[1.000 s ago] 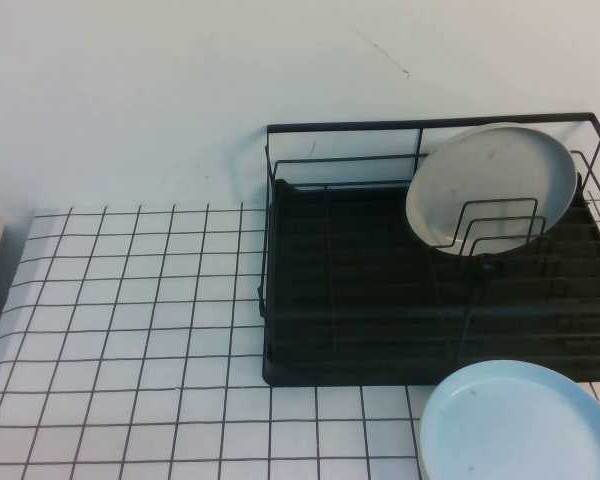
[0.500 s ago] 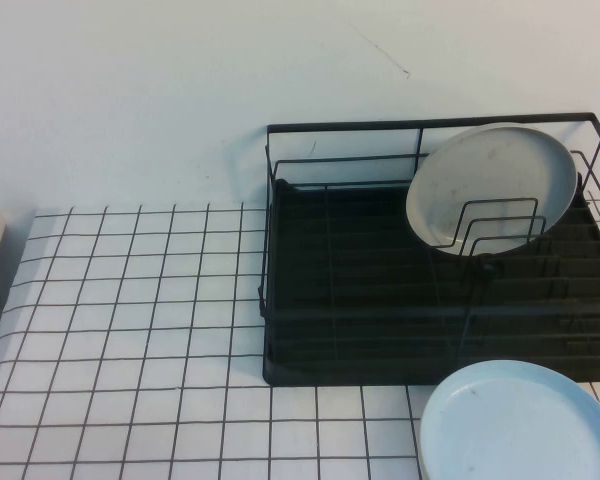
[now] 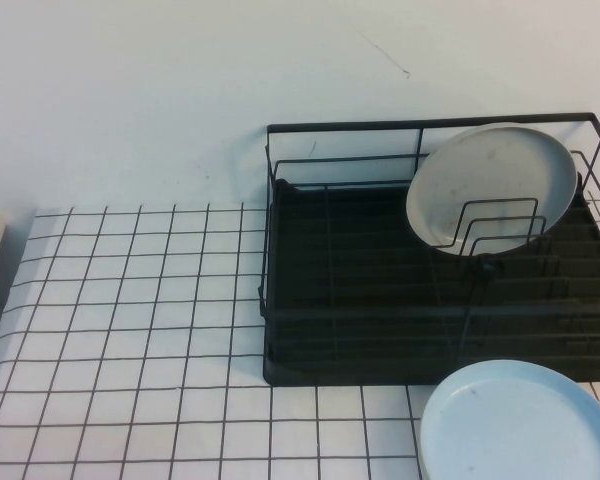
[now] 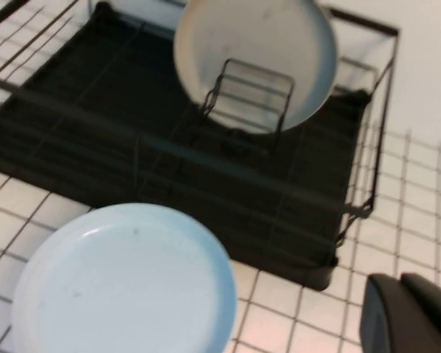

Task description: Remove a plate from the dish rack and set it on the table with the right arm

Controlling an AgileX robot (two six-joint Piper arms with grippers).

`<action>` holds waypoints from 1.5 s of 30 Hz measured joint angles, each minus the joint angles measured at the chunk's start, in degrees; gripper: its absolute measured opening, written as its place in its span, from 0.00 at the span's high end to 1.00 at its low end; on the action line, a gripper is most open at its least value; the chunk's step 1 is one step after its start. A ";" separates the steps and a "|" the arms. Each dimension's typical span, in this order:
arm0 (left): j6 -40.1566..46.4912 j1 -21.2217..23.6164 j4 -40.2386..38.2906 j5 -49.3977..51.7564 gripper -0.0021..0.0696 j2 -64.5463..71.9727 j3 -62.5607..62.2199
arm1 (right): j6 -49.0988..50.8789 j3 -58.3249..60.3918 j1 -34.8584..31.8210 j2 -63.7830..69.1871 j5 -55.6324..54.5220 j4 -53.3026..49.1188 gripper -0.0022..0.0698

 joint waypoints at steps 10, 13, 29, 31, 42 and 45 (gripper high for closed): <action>0.00 0.00 0.00 0.00 0.98 0.00 0.00 | 0.44 18.83 -3.30 -13.26 -13.92 -7.52 0.97; 0.00 0.00 0.00 0.00 0.98 0.00 0.00 | 1.36 28.53 -3.30 -16.11 -22.47 -7.52 0.97; 0.00 0.00 0.00 0.00 0.98 0.00 0.00 | 12.23 42.83 -3.74 -23.15 -29.67 -9.83 0.97; 0.00 0.00 0.00 0.00 0.98 0.00 0.00 | 12.28 42.83 -3.74 -23.15 -29.67 -9.83 0.97; 0.00 0.00 0.00 0.00 0.98 0.00 0.00 | 15.21 42.93 -3.74 -23.15 -29.80 -10.26 0.97; 0.00 0.00 0.00 0.00 0.98 0.00 0.00 | 15.34 42.93 -3.74 -23.15 -29.89 -10.26 0.97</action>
